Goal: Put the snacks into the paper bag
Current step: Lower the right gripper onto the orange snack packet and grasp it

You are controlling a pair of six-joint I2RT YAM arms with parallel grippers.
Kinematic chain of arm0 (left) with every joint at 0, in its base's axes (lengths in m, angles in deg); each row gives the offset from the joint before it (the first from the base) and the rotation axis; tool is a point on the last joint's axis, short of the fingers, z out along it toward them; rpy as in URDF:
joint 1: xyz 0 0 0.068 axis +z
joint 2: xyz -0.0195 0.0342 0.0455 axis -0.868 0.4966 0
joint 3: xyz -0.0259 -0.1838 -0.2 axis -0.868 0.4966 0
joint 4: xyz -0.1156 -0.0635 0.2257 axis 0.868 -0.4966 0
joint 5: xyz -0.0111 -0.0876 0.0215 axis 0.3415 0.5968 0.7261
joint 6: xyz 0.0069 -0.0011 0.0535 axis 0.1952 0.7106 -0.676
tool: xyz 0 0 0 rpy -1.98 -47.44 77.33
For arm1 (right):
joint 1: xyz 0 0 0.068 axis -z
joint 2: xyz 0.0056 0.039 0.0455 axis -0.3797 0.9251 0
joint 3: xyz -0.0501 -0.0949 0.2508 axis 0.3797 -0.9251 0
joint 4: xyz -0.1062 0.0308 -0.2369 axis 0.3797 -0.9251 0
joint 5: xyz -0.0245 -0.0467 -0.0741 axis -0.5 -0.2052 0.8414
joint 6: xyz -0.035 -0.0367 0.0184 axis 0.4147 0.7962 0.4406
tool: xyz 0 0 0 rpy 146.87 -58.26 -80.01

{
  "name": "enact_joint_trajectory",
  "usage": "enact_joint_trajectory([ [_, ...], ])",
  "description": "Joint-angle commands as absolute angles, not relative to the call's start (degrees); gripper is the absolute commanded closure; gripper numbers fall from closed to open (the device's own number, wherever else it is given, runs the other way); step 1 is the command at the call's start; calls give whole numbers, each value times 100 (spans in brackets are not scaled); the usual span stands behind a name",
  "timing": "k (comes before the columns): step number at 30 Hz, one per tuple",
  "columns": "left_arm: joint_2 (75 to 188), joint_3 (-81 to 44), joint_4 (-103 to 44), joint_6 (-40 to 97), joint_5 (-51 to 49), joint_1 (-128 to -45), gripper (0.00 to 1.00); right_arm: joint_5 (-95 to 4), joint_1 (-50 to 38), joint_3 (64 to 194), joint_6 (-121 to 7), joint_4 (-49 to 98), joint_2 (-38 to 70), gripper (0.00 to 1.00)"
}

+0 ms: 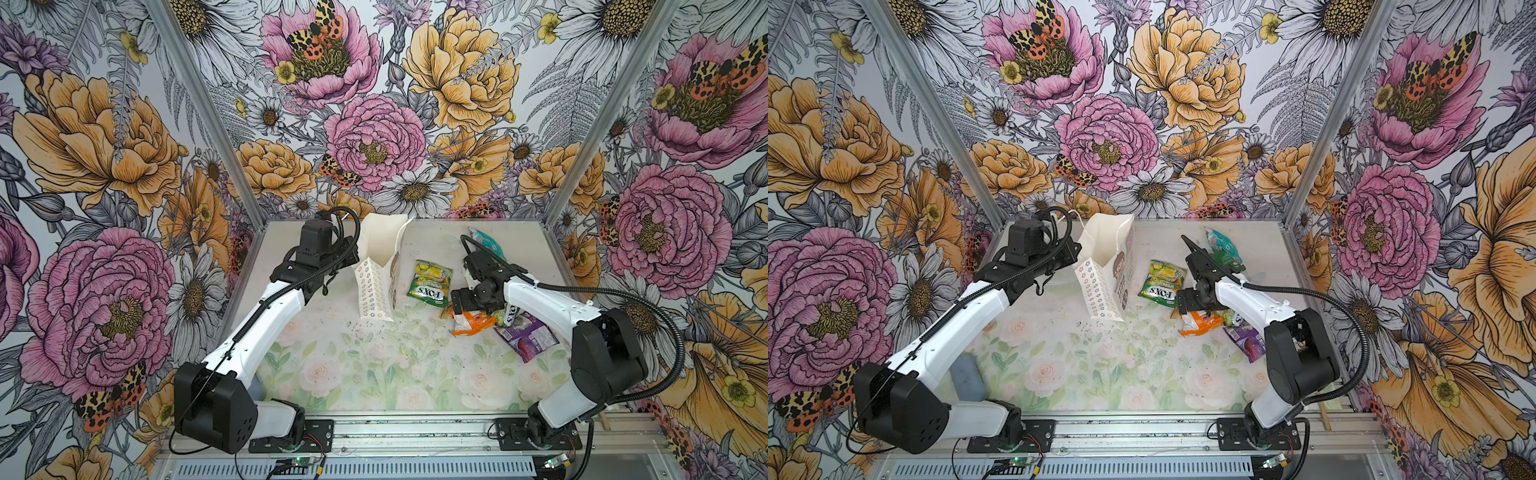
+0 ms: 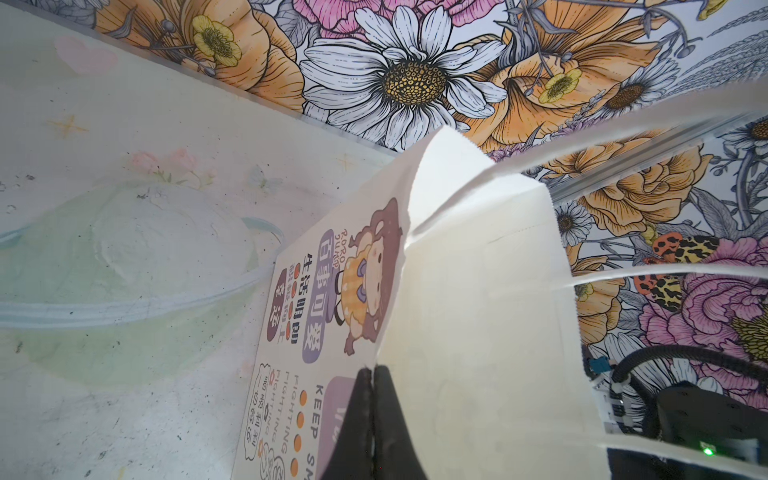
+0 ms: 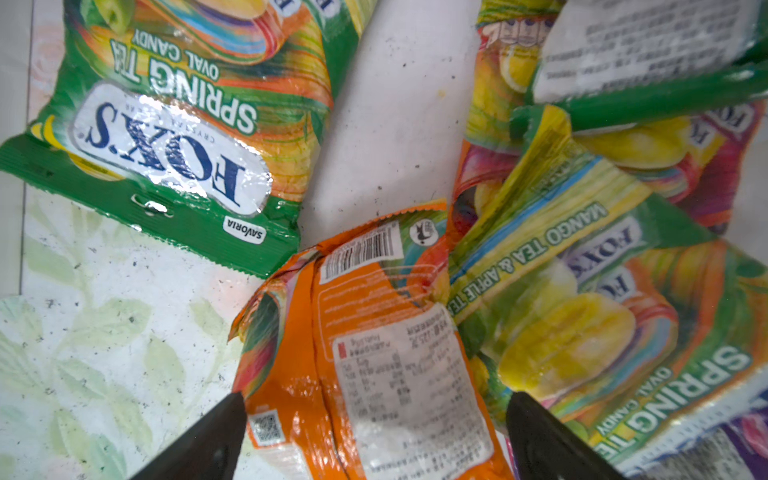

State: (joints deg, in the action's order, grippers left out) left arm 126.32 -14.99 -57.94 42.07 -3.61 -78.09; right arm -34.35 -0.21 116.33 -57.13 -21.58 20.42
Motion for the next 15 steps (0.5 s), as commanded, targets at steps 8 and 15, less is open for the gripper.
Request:
enact_joint_trajectory([
  [8, 12535, -1391, -5799, 4332, -240, -7762, 100, -3080, -286, 11707, -5546, -2199, 2424, 0],
  [15, 12551, -1377, -5804, 4338, -227, -7759, 100, -3109, -348, 11606, -5503, -2190, 2543, 2],
])
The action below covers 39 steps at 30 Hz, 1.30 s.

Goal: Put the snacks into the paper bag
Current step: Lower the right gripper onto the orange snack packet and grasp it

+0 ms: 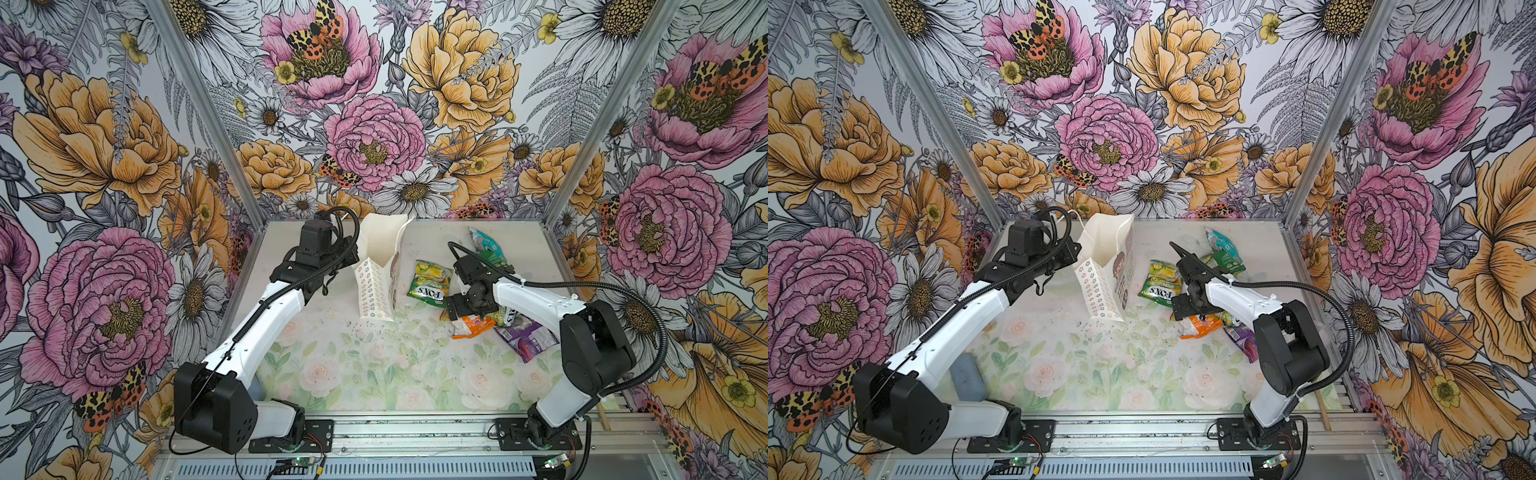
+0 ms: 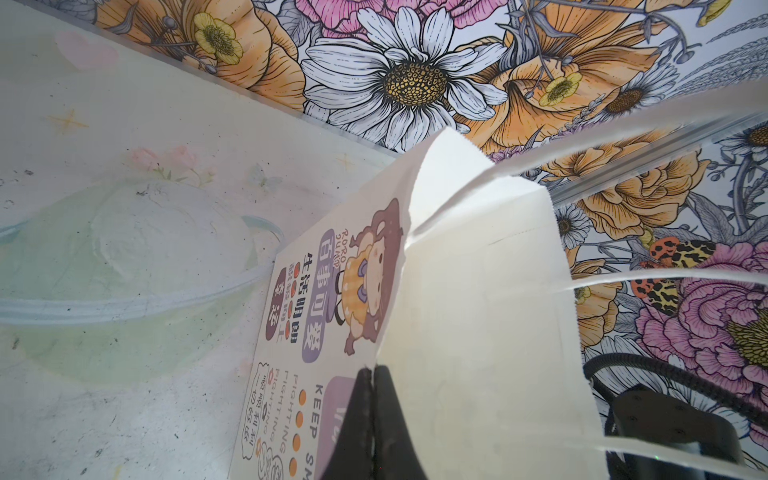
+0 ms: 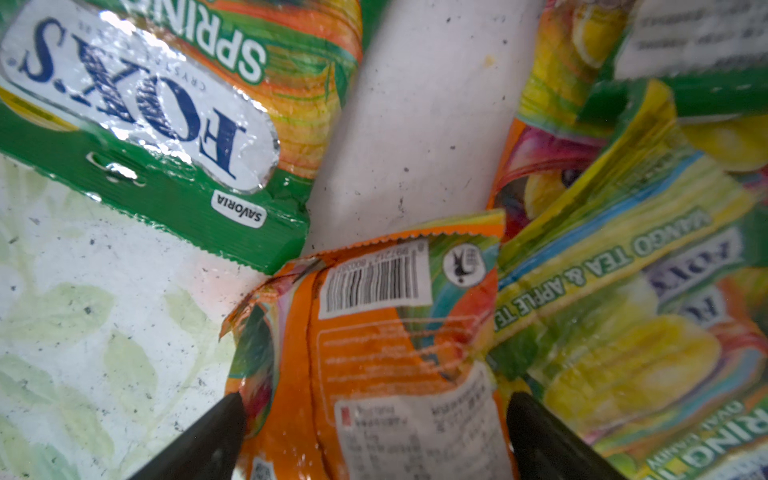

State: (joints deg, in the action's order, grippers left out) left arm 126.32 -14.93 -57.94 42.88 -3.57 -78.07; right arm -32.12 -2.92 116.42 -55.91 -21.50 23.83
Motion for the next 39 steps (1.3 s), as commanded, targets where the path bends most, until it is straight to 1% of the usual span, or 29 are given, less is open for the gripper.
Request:
enact_joint_trajectory([
  [1, 12557, -1378, -5804, 4340, -225, -7763, 100, -3113, -359, 11597, -5500, -2190, 2556, 5],
  [2, 12553, -1367, -5800, 4341, -219, -7750, 100, -3118, -374, 11579, -5509, -2186, 2589, 8],
  [5, 12558, -1363, -5799, 4349, -227, -7763, 100, -3136, -414, 11492, -5541, -2108, 2643, 11],
  [11, 12553, -1355, -5799, 4358, -244, -7763, 100, -3189, -449, 11294, -5604, -1872, 2680, 13],
  [16, 12544, -1353, -5806, 4367, -240, -7770, 100, -3195, -449, 11273, -5623, -1846, 2687, 23],
  [25, 12545, -1338, -5801, 4367, -231, -7771, 100, -3316, -441, 11358, -5663, -1847, 2423, 51],
  [29, 12522, -1327, -5799, 4386, -240, -7785, 100, -3453, -441, 11411, -5698, -1846, 2239, 60],
  [39, 12430, -1284, -5783, 4472, -260, -7775, 100, -3752, -423, 11521, -5746, -1847, 1780, 76],
])
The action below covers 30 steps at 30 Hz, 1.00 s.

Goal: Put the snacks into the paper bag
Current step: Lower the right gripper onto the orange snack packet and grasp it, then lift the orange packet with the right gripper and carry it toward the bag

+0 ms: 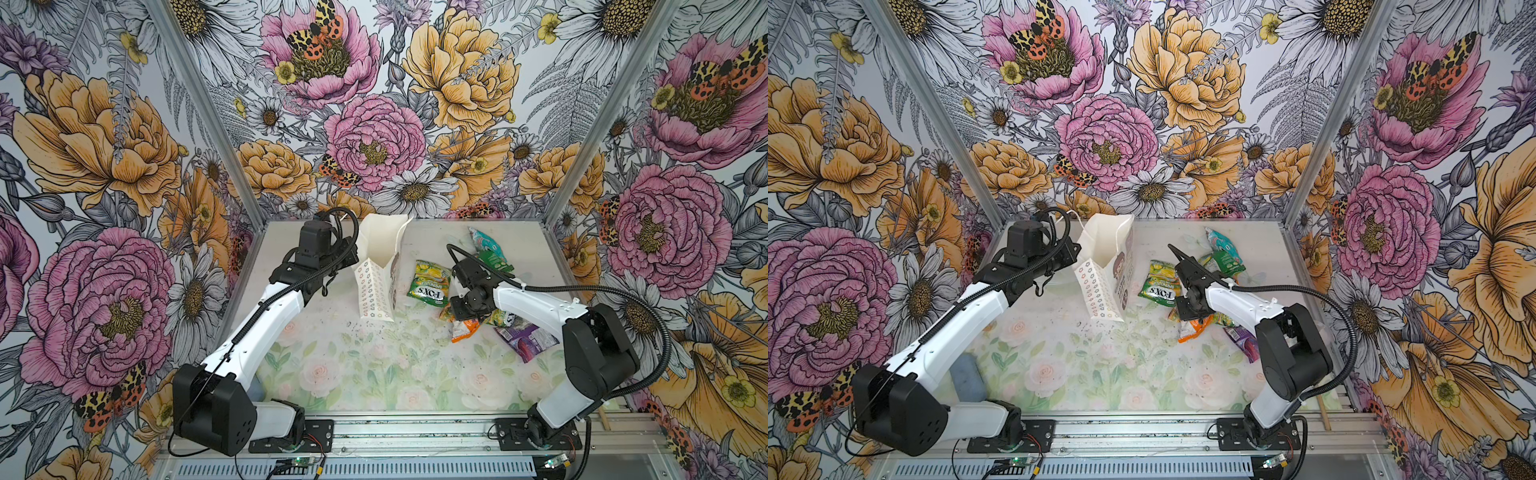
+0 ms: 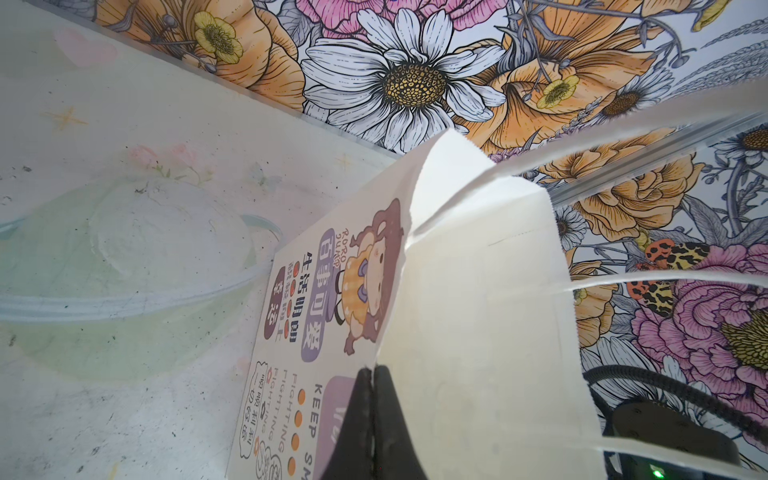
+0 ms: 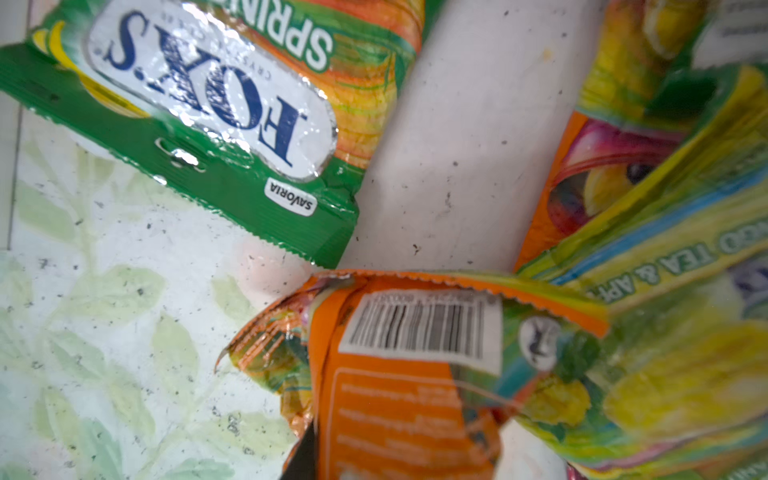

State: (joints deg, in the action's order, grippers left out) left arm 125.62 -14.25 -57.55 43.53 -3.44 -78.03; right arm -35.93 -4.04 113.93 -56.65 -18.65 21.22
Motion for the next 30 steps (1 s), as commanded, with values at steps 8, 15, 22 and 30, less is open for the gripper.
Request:
enact_joint_trajectory([
  [8, 12430, -1207, -5712, 4575, -236, -7773, 100, -4229, -279, 11805, -5720, -1856, 1178, 88],
  [15, 12377, -1167, -5684, 4644, -214, -7793, 100, -4552, -130, 12471, -5671, -1856, 820, 99],
  [22, 12342, -1207, -5641, 4739, -180, -7789, 100, -4716, -71, 13710, -5555, -1856, 797, 100],
  [30, 12359, -1208, -5487, 4909, -157, -7815, 100, -4838, -87, 15723, -5590, -1703, 1365, 100],
])
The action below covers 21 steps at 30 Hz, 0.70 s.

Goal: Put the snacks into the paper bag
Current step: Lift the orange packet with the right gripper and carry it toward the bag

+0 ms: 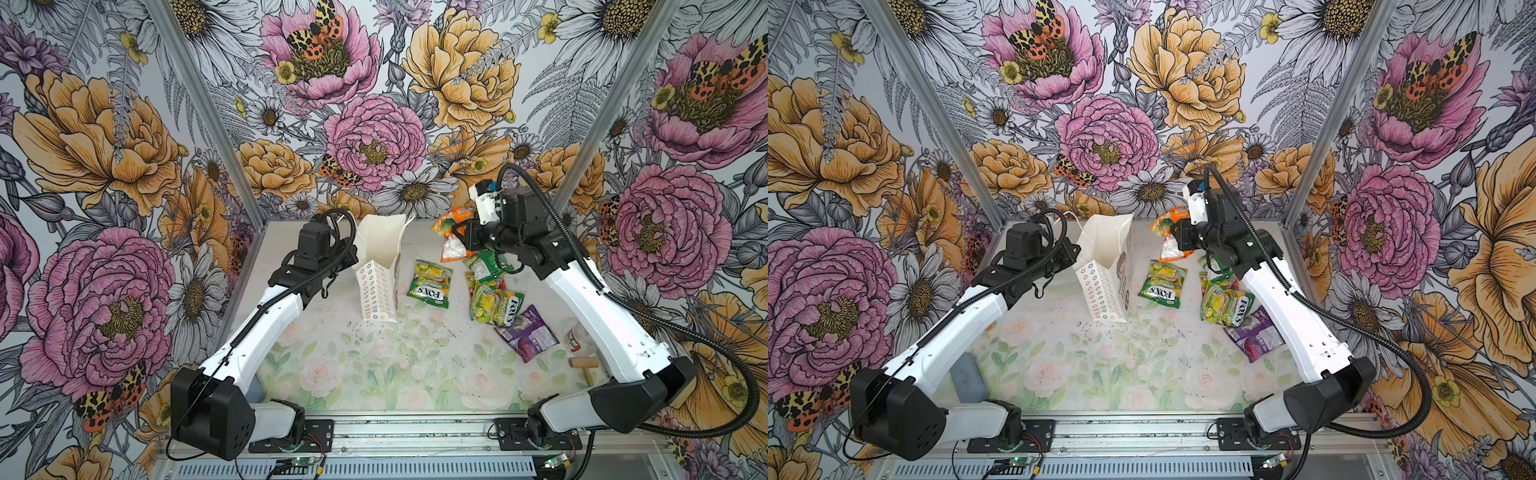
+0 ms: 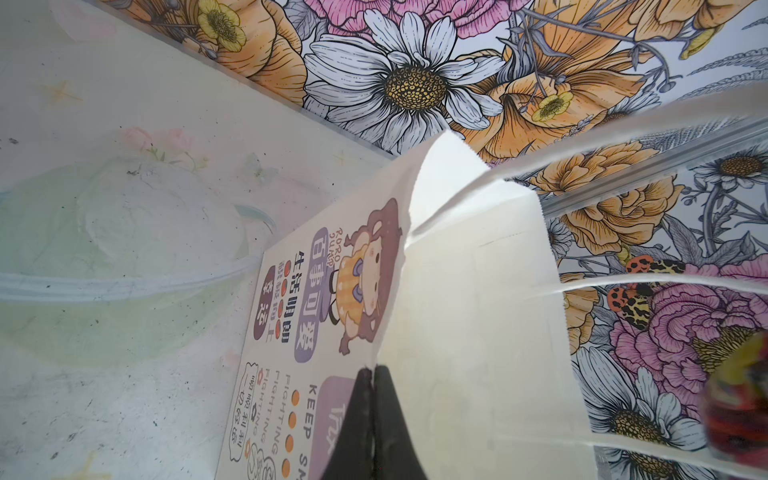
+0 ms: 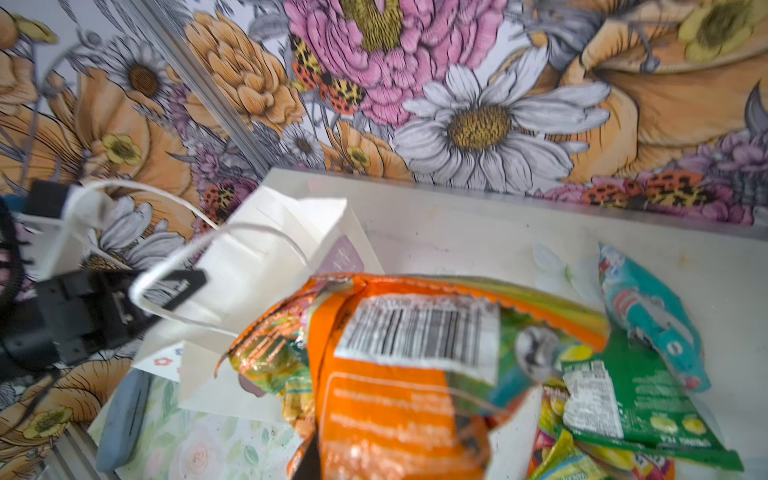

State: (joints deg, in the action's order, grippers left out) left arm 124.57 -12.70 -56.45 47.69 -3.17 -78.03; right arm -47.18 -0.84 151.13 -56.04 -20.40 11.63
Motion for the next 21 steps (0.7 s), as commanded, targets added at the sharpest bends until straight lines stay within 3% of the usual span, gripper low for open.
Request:
enact_joint_trajectory([
  [1, 12368, -1216, -5474, 4925, -165, -7824, 100, -4861, -93, 15943, -5617, -1593, 1442, 100],
  [13, 12486, -1194, -5167, 5201, -293, -8117, 100, -5352, -458, 17307, -6398, -30, 2624, 100],
  [21, 12597, -1216, -5105, 5316, -543, -8348, 100, -5198, -902, 18249, -6634, 69, 3482, 100],
])
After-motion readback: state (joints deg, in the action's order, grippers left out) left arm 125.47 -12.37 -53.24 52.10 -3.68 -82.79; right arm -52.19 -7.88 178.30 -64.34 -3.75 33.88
